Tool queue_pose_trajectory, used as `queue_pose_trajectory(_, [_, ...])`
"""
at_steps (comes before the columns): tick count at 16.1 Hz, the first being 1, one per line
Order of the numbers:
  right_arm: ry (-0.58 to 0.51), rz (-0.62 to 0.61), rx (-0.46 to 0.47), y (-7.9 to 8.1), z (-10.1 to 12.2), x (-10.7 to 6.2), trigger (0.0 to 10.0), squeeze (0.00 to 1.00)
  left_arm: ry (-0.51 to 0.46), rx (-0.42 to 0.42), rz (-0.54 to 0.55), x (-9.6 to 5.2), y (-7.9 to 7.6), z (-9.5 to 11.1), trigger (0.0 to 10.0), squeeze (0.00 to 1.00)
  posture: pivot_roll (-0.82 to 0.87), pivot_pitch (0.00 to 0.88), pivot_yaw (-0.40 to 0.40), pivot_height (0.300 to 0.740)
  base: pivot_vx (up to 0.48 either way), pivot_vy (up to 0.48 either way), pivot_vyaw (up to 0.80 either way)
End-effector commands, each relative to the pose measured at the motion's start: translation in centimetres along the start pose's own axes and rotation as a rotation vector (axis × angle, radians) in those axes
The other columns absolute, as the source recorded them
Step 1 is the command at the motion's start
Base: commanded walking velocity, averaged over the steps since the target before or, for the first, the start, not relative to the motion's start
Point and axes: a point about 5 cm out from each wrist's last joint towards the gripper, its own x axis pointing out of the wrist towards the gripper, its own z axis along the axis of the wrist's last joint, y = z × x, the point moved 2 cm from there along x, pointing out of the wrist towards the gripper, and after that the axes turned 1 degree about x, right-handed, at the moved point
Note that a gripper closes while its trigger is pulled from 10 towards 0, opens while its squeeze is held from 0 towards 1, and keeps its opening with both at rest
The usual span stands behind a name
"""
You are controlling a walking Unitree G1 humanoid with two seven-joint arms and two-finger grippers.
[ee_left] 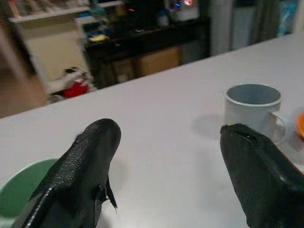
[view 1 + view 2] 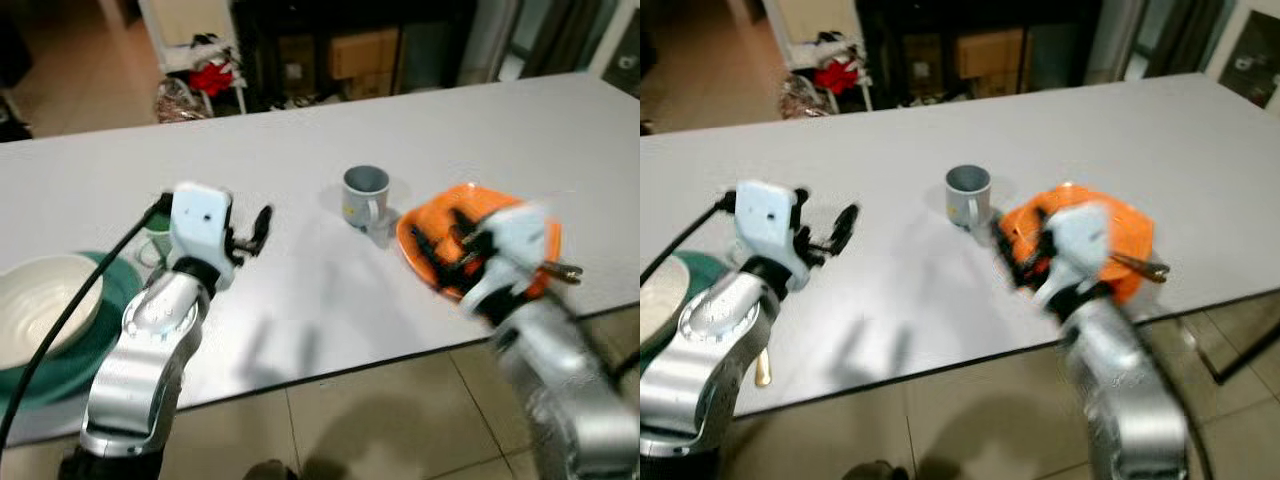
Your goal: Setting the table
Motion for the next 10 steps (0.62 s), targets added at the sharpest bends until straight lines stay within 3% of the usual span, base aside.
queue_pose_trajectory(1, [-0.028, -0.033, -0.043, -0.7, 0.6, -0.2, 10.0, 1.00, -0.011, 0.012, 0.009, 0.1, -0.1, 0.2, 10.0, 0.09, 0.05, 0.000, 0.046, 0.740, 0.000, -0.480, 0.80])
queue_pose_trajectory(3, [-0.018, -0.058, -0.049, -1.5, 0.5, -0.2, 10.0, 1.00, -0.006, 0.016, 0.020, 0.2, -0.2, 0.0, 10.0, 0.09, 0.05, 0.000, 0.041, 0.740, 0.000, -0.480, 0.80])
queue_pose_trajectory(7, [-0.022, -0.055, -0.048, -1.6, 0.5, -0.4, 10.0, 1.00, -0.008, 0.009, 0.030, 0.3, -0.4, 0.1, 10.0, 0.09, 0.05, 0.000, 0.035, 0.740, 0.000, -0.480, 0.80])
queue_pose_trajectory(9, [-0.020, -0.079, -0.036, -2.0, 0.3, -0.6, 10.0, 1.00, 0.010, -0.002, 0.032, 0.2, -0.4, -0.3, 10.0, 0.07, 0.05, 0.000, 0.035, 0.740, 0.000, -0.122, 0.00])
queue_pose_trajectory(10, [-0.022, -0.091, -0.022, -2.1, 0.2, -0.8, 10.0, 0.94, 0.033, -0.010, 0.038, 0.1, -0.2, -0.7, 10.0, 0.07, 0.05, 0.000, 0.035, 0.740, 0.000, 0.000, 0.00])
